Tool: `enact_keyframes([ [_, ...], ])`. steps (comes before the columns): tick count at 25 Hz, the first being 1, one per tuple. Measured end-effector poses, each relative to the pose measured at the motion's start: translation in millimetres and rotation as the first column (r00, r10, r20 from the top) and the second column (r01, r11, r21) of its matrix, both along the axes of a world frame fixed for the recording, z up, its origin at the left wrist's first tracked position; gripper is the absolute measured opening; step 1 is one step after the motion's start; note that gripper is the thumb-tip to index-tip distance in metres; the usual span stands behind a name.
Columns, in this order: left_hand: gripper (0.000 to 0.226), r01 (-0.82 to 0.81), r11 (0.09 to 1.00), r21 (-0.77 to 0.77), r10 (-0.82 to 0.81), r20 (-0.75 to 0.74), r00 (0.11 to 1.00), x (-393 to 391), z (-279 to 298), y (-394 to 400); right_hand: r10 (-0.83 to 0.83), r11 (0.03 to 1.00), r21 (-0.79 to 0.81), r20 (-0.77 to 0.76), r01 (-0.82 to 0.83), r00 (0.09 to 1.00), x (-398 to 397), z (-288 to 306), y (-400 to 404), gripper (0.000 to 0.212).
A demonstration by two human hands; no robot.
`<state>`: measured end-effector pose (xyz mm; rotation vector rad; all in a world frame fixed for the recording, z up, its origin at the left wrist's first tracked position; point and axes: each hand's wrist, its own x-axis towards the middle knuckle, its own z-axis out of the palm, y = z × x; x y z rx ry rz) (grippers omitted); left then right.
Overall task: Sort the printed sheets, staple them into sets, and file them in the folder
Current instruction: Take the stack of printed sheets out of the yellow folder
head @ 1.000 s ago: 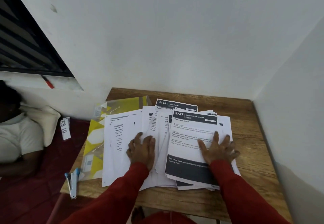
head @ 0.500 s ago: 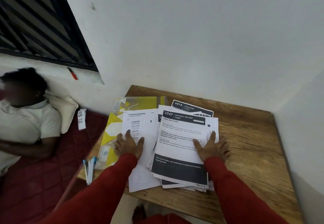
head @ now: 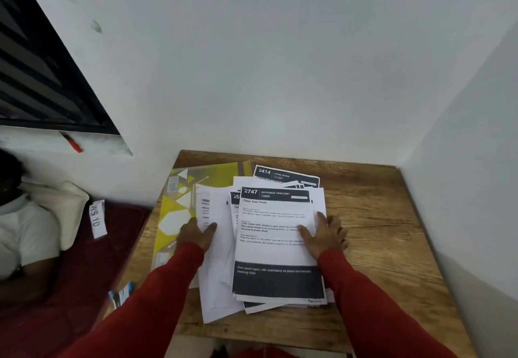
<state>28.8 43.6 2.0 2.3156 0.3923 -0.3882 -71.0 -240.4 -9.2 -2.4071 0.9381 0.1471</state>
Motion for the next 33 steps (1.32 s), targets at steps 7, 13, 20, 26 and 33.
enact_keyframes([
  [7,0.052,0.146,0.921,-0.361,-0.136,0.055,0.989,-6.9,22.2,-38.9,0.04,0.998,0.042,0.047,-0.042,0.998,-2.1,6.2,19.1,0.067],
  [13,0.069,0.158,0.863,-0.48,-0.163,0.032,0.986,-13.5,11.8,-60.1,0.015,0.964,0.259,0.196,-0.067,0.981,-11.4,6.6,15.0,0.072],
  [20,0.06,0.417,0.746,-0.519,-0.3,0.297,0.907,-14.0,58.6,-82.9,-0.453,0.678,0.735,0.405,0.012,0.794,-26.6,21.1,-6.6,0.108],
  [26,0.066,0.486,0.515,-0.706,-0.433,0.275,0.858,1.2,99.4,-112.9,-0.602,0.386,0.903,0.403,-0.191,0.689,-32.5,44.7,-45.8,0.1],
  [33,0.053,0.495,0.566,-0.659,-0.495,0.209,0.844,-5.6,80.3,-141.2,-0.631,0.498,0.85,0.49,-0.169,0.602,-53.4,42.8,-80.7,0.092],
])
